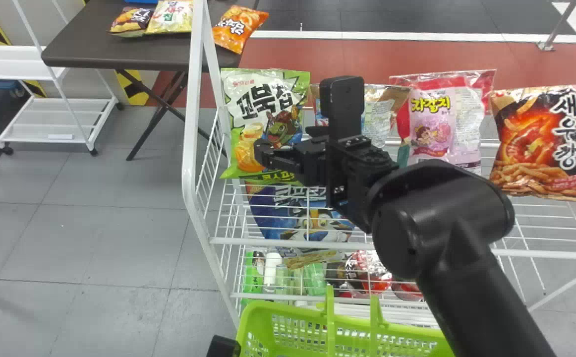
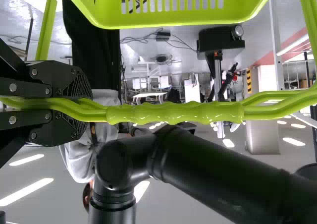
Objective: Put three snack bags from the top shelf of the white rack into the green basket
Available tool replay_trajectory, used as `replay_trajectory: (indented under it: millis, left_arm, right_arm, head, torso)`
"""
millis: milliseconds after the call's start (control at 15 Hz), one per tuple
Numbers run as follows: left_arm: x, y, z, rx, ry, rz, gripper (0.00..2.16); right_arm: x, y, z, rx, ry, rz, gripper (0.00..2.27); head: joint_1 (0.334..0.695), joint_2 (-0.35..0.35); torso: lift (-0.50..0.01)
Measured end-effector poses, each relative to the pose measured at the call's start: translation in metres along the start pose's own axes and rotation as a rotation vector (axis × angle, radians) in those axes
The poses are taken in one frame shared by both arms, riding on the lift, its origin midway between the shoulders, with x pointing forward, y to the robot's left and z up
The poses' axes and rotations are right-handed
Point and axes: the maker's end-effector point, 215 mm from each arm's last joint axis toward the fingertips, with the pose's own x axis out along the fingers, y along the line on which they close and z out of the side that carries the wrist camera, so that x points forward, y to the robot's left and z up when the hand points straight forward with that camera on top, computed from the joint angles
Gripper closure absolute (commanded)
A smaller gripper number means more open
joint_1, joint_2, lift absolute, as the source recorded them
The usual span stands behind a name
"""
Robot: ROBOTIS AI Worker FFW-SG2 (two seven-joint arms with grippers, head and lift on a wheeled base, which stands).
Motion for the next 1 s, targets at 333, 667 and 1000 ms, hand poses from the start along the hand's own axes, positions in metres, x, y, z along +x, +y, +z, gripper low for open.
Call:
replay_trajectory:
  millis: [333, 667, 1000]
  left_arm:
    - [0.000, 0.001, 0.003, -0.004, 0.002, -0.009, 2.14]
    - [0.000, 0.001, 0.005, -0.006, 0.006, -0.021, 2.14]
    - [0.001, 0.001, 0.007, 0.003, 0.017, -0.017, 2.14]
  right_arm:
    - [0.030, -0.011, -0.010, -0.026, 0.063, 0.055, 0.44]
    - [0.043, -0.009, -0.018, -0.049, 0.109, 0.123, 2.25]
    - [0.024, 0.029, -0.024, -0.071, 0.122, 0.181, 2.25]
  head:
    - [0.695, 0.036]
    - [0.695, 0.047]
    - [0.695, 0.087]
  torso:
    - [0.000]
    - [0.000]
    - [0.000]
